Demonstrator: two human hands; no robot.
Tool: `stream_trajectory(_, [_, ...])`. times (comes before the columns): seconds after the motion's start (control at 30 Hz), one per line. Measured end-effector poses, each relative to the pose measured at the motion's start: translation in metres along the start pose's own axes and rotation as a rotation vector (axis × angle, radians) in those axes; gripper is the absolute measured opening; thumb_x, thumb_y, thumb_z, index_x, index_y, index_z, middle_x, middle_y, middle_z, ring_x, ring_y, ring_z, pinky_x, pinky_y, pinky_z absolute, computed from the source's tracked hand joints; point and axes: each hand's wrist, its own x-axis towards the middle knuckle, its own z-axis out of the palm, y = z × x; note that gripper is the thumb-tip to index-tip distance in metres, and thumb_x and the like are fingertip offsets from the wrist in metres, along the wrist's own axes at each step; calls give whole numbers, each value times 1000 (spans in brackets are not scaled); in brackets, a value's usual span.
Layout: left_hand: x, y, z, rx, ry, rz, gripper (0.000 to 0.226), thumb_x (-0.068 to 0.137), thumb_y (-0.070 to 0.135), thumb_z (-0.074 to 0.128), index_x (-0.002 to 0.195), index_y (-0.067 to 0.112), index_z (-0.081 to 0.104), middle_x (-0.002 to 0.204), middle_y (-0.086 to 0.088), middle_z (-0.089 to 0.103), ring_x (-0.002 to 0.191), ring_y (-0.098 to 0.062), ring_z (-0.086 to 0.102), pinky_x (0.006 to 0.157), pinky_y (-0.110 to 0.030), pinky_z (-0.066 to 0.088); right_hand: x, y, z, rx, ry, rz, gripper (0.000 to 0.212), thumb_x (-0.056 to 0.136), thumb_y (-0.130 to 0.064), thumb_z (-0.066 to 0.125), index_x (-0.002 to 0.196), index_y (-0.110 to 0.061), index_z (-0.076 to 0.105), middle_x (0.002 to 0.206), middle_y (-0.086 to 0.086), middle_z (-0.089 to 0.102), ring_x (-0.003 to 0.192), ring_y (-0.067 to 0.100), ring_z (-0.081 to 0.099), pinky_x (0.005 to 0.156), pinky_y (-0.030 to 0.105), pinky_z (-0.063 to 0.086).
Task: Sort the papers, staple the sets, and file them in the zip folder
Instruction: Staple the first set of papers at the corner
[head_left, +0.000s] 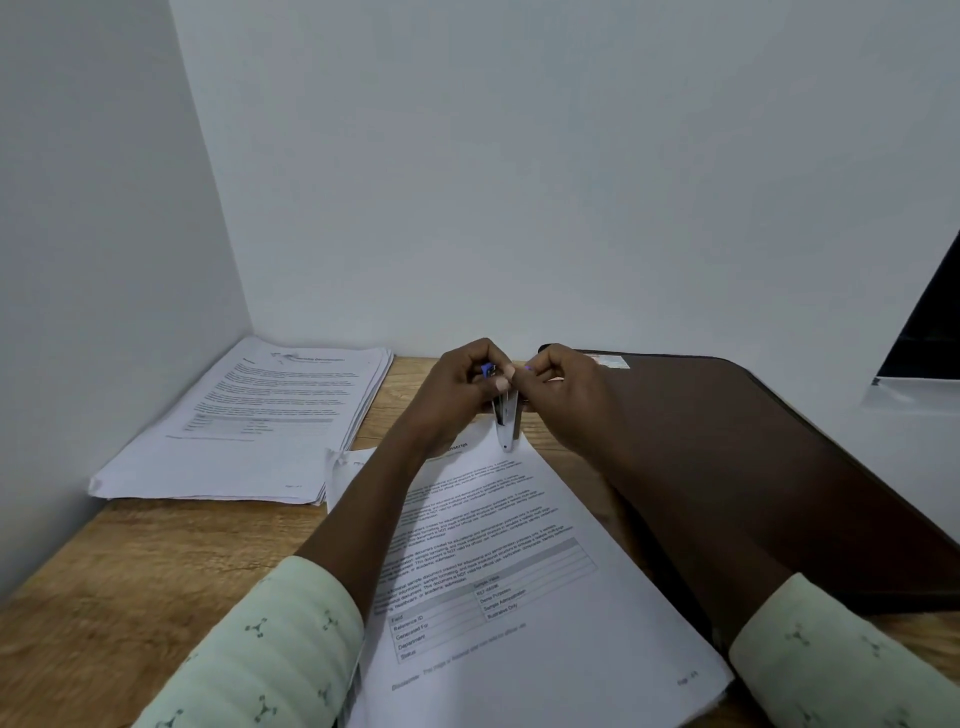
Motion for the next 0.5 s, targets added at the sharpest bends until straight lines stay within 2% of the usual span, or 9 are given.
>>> stream_trajectory(0.07, [0,0,1,-6,-1,-6,25,93,-13,50,83,8,58,78,2,64,71,-11,65,72,-32,54,-1,-3,0,-70,15,-15,20,88,-31,70,76,-18,61,72,-3,68,69,10,68,61,18,51])
stream_trajectory(0.1, [0,0,1,-15,8,-8,24,93,-12,51,83,8,59,79,-1,63,72,-12,65,72,-32,55,-1,-4,-2,-101,29,-24,19,88,-30,69,77,-17,61,73,-2,68,69,9,68,58,13,47])
stream_trajectory(0.17, [2,0,-2,-47,52,-12,21,95,-9,51,85,8,60,80,-5,62,72,-14,65,71,-33,56,-1,-5,-5,-104,77,-31,18,88,-29,67,78,-17,61,78,-2,70,74,11,69,65,17,51])
stream_trajectory(0.23, [3,1,-9,-90,84,-12,17,96,-5,51,89,6,60,79,-7,62,72,-16,64,70,-34,55,-2,-7,-7,-32,90,-50,13,87,-27,65,78,-20,62,79,-1,72,77,14,71,75,37,58])
stream_trajectory(0.3, [3,1,-12,-152,77,-6,13,96,-5,52,93,5,61,81,-8,64,77,-19,66,73,-34,56,-2,-12,-9,14,46,-87,11,87,-26,66,78,-21,65,76,-2,73,78,14,72,76,46,59])
stream_trajectory(0.37, [2,1,-17,-296,87,-9,12,97,-5,51,94,4,59,84,-10,64,80,-21,68,75,-32,57,-2,-21,-14,54,15,-116,13,87,-23,71,75,-19,67,73,-7,74,74,8,72,76,39,59])
stream_trajectory(0.43, [1,2,-27,-510,138,14,7,94,-1,53,93,5,57,83,-9,64,80,-23,70,74,-33,59,-1,-28,-23,45,-2,-124,15,83,-17,73,70,-16,66,68,-10,73,64,7,70,68,27,56])
stream_trajectory(0.5, [0,5,-38,-727,166,55,6,85,8,59,89,7,63,79,-6,66,77,-22,71,76,-34,61,-1,-32,-35,38,-118,-76,14,82,-10,70,69,-10,65,69,3,74,69,20,71,66,31,54])
